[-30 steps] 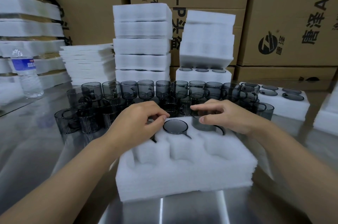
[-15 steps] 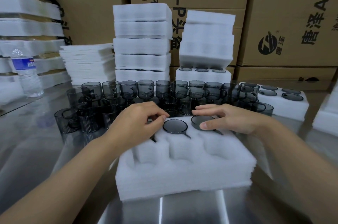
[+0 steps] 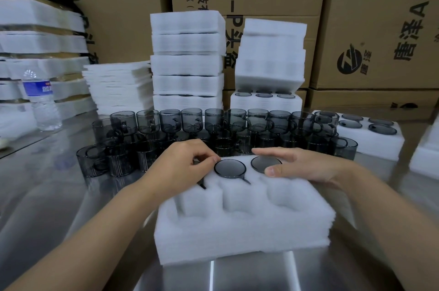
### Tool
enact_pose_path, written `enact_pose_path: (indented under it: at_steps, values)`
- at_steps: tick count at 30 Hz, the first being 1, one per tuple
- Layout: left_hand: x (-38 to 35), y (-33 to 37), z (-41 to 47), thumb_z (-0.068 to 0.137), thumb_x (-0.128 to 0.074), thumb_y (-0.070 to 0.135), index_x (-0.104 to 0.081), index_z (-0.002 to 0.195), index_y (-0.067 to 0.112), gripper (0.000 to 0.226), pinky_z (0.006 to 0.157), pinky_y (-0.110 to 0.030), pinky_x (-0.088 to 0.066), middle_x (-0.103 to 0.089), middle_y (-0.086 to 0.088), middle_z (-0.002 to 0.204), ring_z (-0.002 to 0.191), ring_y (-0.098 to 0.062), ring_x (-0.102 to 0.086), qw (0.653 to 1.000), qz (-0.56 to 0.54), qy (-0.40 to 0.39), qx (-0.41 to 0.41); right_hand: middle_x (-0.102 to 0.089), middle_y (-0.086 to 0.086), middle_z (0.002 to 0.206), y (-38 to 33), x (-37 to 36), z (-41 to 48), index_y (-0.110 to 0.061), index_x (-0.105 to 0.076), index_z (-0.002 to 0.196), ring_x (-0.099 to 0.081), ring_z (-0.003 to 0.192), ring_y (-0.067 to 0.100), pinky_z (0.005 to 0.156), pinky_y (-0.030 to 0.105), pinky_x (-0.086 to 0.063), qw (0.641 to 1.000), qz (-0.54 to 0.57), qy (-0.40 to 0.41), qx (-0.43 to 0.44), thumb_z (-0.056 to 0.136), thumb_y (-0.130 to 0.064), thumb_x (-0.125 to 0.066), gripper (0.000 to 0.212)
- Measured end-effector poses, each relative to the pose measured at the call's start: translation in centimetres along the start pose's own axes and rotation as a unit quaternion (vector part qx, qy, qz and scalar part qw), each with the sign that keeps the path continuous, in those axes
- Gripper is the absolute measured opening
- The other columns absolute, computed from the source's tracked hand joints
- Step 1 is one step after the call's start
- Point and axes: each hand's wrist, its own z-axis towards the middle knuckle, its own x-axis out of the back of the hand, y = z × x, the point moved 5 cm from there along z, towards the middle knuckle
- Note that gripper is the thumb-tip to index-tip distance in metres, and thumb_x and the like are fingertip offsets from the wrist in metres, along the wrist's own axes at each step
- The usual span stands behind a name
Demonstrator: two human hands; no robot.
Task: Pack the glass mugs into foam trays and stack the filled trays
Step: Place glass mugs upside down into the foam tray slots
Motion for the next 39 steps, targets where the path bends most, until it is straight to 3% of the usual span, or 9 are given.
enact_pose_path:
  at_steps: [4, 7, 12, 17, 22, 26, 30, 36, 39]
  values:
    - [-0.1, -0.1, 0.0, 0.09, -0.062, 0.019, -0.075, 0.087, 0.024, 0.014, 0.07, -0.005, -0.04, -0.064, 0.016, 0.087, 0.082, 0.004, -0.058, 1.0, -0.006, -0.003, 0.0, -0.058, -0.022, 0.128, 1.6, 0.2, 0.1, -0.056, -0.057, 0.118, -0.056, 0.118, 0.004, 0.103, 0.036, -0.044, 0.992, 0.117, 0.044, -0.011, 0.065, -0.076, -0.063, 0.057]
    - [-0.1, -0.1, 0.0, 0.09, -0.062, 0.018, -0.075, 0.087, 0.024, 0.014, 0.071, -0.006, -0.041, -0.064, 0.015, 0.087, 0.082, 0.003, -0.058, 1.0, -0.01, -0.005, 0.0, -0.065, -0.012, 0.122, 2.4, -0.1, 0.1, -0.048, -0.061, 0.118, -0.065, 0.109, 0.014, 0.081, 0.029, -0.056, 0.974, 0.223, 0.034, -0.017, 0.075, -0.056, -0.068, 0.044]
    - [-0.4, -0.4, 0.1, 0.09, -0.062, 0.019, -0.074, 0.086, 0.025, 0.014, 0.066, -0.006, -0.04, -0.061, 0.014, 0.09, 0.076, 0.004, -0.057, 0.999, -0.037, -0.021, 0.032, -0.069, -0.003, 0.116, 2.6, 0.1, 0.3, -0.038, -0.059, 0.122, -0.067, 0.104, 0.022, 0.073, 0.029, -0.057, 0.964, 0.261, 0.052, -0.014, 0.074, -0.036, -0.07, 0.05]
    - [-0.7, -0.5, -0.1, 0.09, -0.062, 0.02, -0.071, 0.092, 0.024, 0.009, 0.067, -0.008, -0.044, -0.056, 0.011, 0.097, 0.077, 0.001, -0.056, 0.996, -0.049, -0.055, 0.051, -0.07, -0.003, 0.113, 2.1, 0.6, 0.1, -0.033, -0.06, 0.124, -0.068, 0.102, 0.02, 0.073, 0.03, -0.057, 0.97, 0.235, 0.063, -0.022, 0.071, -0.033, -0.071, 0.054]
    - [-0.7, 0.1, -0.3, 0.091, -0.061, 0.023, -0.071, 0.101, 0.023, 0.014, 0.062, -0.007, -0.041, -0.054, 0.012, 0.098, 0.063, 0.008, -0.056, 0.996, -0.029, -0.077, 0.044, -0.061, -0.031, 0.112, 0.8, 1.4, 0.4, -0.05, -0.066, 0.1, -0.058, 0.114, 0.004, 0.103, 0.032, -0.041, 0.989, -0.018, 0.138, -0.052, 0.079, -0.065, -0.055, 0.028]
    - [-0.6, 0.4, -0.3, 0.092, -0.06, 0.023, -0.071, 0.104, 0.022, 0.016, 0.059, -0.005, -0.039, -0.054, 0.012, 0.098, 0.06, 0.009, -0.056, 0.996, -0.023, -0.076, 0.037, -0.057, -0.027, 0.109, -0.4, 1.3, 0.5, -0.043, -0.068, 0.098, -0.055, 0.105, -0.002, 0.098, 0.029, -0.04, 0.98, -0.052, 0.177, -0.073, 0.058, -0.088, -0.038, 0.067]
    - [-0.6, 0.5, -0.4, 0.092, -0.06, 0.023, -0.071, 0.104, 0.022, 0.016, 0.058, -0.004, -0.039, -0.055, 0.011, 0.099, 0.058, 0.008, -0.056, 0.997, -0.02, -0.074, 0.031, -0.066, -0.021, 0.103, -0.6, 1.0, 0.9, -0.037, -0.068, 0.095, -0.063, 0.097, 0.006, 0.09, 0.03, -0.048, 0.977, -0.092, 0.185, -0.049, 0.078, -0.07, -0.052, 0.041]
    - [0.4, -0.2, 0.1, 0.093, -0.057, 0.026, -0.073, 0.102, 0.022, 0.019, 0.074, -0.007, -0.037, -0.06, 0.012, 0.101, 0.085, 0.004, -0.054, 0.998, 0.058, -0.011, 0.009, -0.073, -0.009, 0.094, -0.3, 0.5, 1.4, -0.038, -0.071, 0.093, -0.067, 0.099, 0.026, 0.094, 0.045, -0.051, 0.989, -0.034, 0.141, -0.025, 0.07, -0.059, -0.069, 0.031]
    - [3.1, -1.9, 0.4, 0.092, -0.055, 0.02, -0.07, 0.111, 0.022, 0.024, 0.091, -0.029, -0.042, -0.063, 0.004, 0.111, 0.106, -0.018, -0.054, 0.972, 0.207, 0.096, 0.054, -0.073, -0.013, 0.094, 0.1, 0.5, 1.6, -0.042, -0.07, 0.092, -0.068, 0.097, 0.021, 0.095, 0.045, -0.051, 0.991, -0.023, 0.134, -0.016, 0.068, -0.063, -0.068, 0.032]
